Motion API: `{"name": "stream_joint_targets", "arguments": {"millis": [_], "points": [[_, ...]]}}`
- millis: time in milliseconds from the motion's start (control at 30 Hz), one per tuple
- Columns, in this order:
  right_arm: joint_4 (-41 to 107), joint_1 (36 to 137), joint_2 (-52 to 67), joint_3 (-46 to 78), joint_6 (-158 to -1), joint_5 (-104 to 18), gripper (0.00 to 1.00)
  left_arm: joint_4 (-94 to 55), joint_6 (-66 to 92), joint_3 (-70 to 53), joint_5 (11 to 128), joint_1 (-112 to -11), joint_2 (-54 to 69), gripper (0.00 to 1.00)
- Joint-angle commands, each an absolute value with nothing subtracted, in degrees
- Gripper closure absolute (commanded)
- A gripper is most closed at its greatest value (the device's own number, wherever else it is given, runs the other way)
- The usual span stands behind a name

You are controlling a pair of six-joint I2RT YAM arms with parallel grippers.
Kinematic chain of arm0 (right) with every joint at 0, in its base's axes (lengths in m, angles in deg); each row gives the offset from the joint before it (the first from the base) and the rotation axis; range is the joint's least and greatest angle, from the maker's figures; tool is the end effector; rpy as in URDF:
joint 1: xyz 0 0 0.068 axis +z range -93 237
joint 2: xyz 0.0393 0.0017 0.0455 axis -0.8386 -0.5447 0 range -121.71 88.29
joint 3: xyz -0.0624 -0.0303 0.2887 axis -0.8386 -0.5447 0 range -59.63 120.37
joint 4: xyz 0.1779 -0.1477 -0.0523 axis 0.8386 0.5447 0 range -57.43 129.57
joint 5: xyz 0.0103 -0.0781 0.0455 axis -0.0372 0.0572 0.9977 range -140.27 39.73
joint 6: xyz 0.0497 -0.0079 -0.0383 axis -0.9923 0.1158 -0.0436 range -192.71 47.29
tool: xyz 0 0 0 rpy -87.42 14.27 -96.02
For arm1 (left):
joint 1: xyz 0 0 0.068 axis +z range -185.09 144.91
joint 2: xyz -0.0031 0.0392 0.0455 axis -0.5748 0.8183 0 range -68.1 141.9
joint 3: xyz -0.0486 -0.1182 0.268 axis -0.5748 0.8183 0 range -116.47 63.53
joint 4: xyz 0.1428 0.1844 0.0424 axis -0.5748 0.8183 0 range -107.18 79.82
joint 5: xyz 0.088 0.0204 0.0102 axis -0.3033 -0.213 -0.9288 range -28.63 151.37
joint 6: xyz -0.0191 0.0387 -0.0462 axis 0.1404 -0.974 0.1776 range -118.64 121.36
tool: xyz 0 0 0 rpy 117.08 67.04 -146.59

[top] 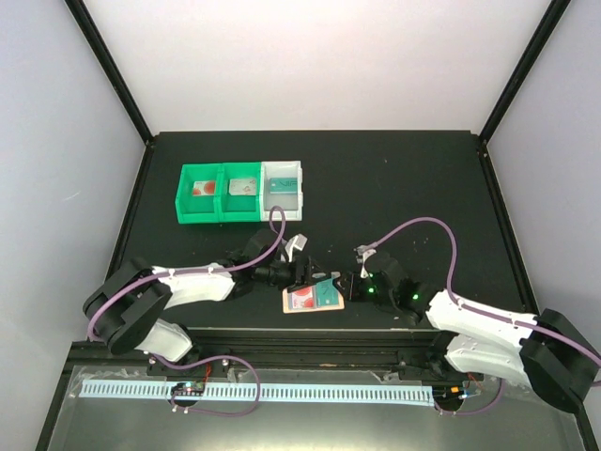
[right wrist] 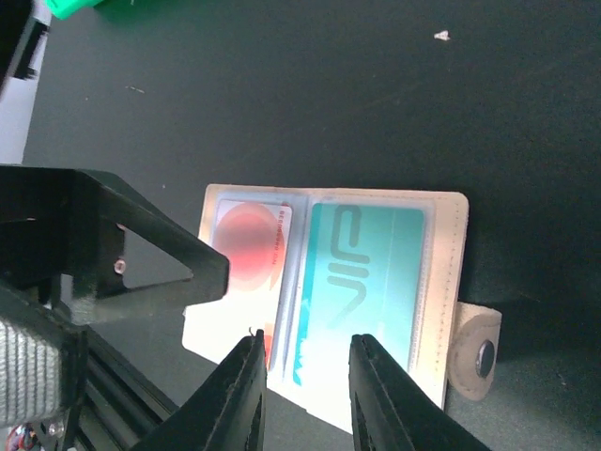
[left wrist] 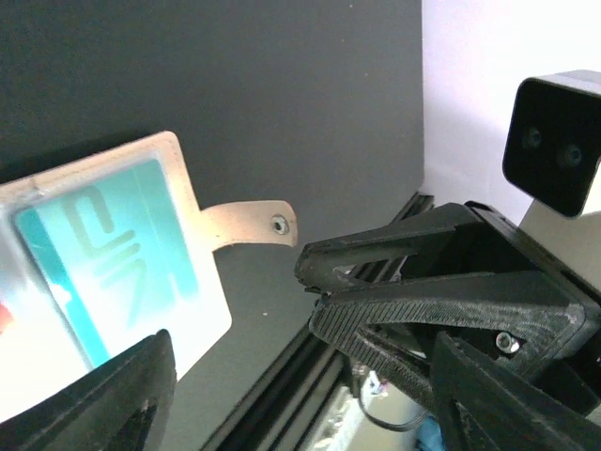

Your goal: Take the credit cards out of the card holder

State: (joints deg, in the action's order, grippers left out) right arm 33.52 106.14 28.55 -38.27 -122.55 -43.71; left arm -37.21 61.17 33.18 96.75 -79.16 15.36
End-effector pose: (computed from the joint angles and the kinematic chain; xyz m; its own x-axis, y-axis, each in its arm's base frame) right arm 0.1122 0.1381 0.1967 -0.8859 0.1365 -0.4434 -0.2050 0.7423 0.6379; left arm 0.1684 -0.2022 0.1996 -0.9887 -0.0237 -0.1482 0.1216 0.4531 -0.8831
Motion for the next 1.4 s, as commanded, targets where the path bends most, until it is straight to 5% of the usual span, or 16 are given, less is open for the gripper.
{"name": "stream_joint_targets", "arguments": {"millis": [0,133,400,1367], "points": [[33.1,106.3,26.3,-37.9,-121.5,-43.7,0.75,-30.6,56.9,31.5,92.1,-79.2,13.0,0.3],[32.3,106.3,23.0,-37.0,-120.7,-42.8,0.76,-28.5,55.6,32.3,89.1,-78.9,13.0,0.46],[30.6,106.3,16.4,-35.0,-119.7,-40.6,0.78,-29.3,55.6,32.7,89.5,-78.7,16.2,0.51],[35.0,106.3,13.3,-33.9,-118.6,-42.3,0.81,-31.1,55.0,33.6,88.3,-78.6,22.6,0.54]]}}
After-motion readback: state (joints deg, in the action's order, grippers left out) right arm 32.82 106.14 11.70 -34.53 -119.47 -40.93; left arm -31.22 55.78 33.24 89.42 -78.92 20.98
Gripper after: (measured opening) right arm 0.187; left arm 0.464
